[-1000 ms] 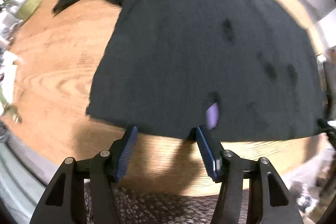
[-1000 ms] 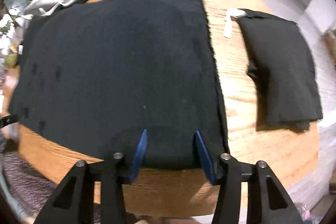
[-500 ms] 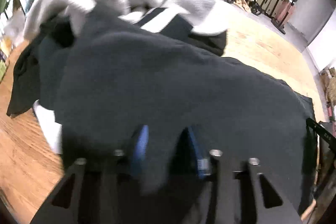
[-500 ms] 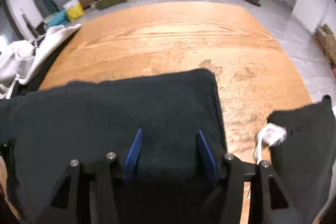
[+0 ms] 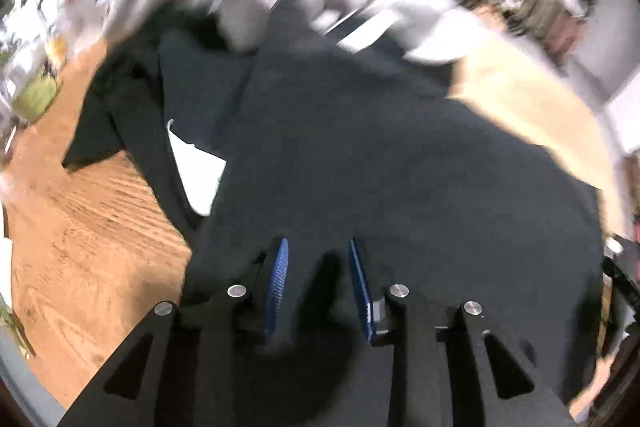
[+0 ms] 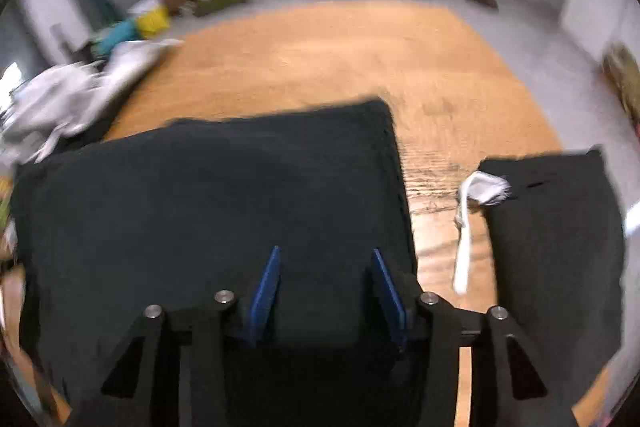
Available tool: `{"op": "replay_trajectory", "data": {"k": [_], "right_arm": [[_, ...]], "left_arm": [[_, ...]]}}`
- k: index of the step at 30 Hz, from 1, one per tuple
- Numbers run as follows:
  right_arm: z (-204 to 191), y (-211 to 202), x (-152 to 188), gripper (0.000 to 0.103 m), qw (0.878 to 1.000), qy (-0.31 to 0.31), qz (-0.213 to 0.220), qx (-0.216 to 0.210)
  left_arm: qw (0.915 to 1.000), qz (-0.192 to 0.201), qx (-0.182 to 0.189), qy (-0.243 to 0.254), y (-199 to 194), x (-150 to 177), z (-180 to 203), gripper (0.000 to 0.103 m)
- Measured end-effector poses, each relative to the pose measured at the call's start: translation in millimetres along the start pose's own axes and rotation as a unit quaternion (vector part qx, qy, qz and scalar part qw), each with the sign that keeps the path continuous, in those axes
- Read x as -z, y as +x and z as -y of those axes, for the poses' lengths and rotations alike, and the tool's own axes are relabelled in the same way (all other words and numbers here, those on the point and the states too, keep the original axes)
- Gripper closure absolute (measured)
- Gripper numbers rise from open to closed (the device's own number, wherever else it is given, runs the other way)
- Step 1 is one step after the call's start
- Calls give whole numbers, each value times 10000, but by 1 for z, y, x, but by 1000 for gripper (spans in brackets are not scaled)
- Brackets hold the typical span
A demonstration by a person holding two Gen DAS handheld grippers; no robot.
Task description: Fold clothes
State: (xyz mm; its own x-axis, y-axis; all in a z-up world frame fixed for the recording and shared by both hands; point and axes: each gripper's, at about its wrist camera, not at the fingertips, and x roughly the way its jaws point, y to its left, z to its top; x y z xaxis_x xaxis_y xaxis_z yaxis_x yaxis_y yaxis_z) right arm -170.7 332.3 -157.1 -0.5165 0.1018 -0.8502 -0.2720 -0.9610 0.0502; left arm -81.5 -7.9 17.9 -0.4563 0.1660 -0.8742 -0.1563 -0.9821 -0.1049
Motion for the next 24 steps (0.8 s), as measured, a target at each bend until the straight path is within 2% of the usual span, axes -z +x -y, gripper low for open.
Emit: {"op": "replay_trajectory", "data": {"k": [1, 2, 3, 5, 8, 11, 13, 18, 21, 24], "right_arm": [[-12, -23, 11, 39, 9995, -205, 239, -70], [-23, -45, 22, 23, 9980, -405, 472, -143], [-30, -68, 35, 20, 9963, -540, 620, -240], [-45, -113, 59, 19, 9917, -805, 907, -431], [-49, -160, 85, 15, 9895, -891, 1003, -547], [-33, -188, 107, 10, 9904, -654, 1065, -589], [-20, -181, 120, 9, 9943, -451, 823, -513], [24, -150, 144, 10, 9994, 320, 82, -116], [55, -127, 158, 16, 9956, 870, -345, 41], [73, -126, 167, 16, 9930, 1071, -490, 98]], "left_arm": [[9995, 198, -62, 231, -23, 9, 9, 56], [9980, 379, -173, 472, -46, 18, 17, 41], [9970, 431, -194, 619, -55, 17, 23, 31], [9953, 445, -170, 847, -61, 8, 35, 30], [9926, 467, -79, 1119, -67, -12, 48, 30], [9909, 716, -134, 1132, -90, 1, 49, 30], [9897, 806, -154, 1174, -95, 13, 55, 30], [9898, 671, 164, 1248, -59, 37, 60, 30], [9853, 619, 109, 1592, -44, 54, 83, 30], [9797, 539, -42, 1929, -35, 72, 109, 30]]}}
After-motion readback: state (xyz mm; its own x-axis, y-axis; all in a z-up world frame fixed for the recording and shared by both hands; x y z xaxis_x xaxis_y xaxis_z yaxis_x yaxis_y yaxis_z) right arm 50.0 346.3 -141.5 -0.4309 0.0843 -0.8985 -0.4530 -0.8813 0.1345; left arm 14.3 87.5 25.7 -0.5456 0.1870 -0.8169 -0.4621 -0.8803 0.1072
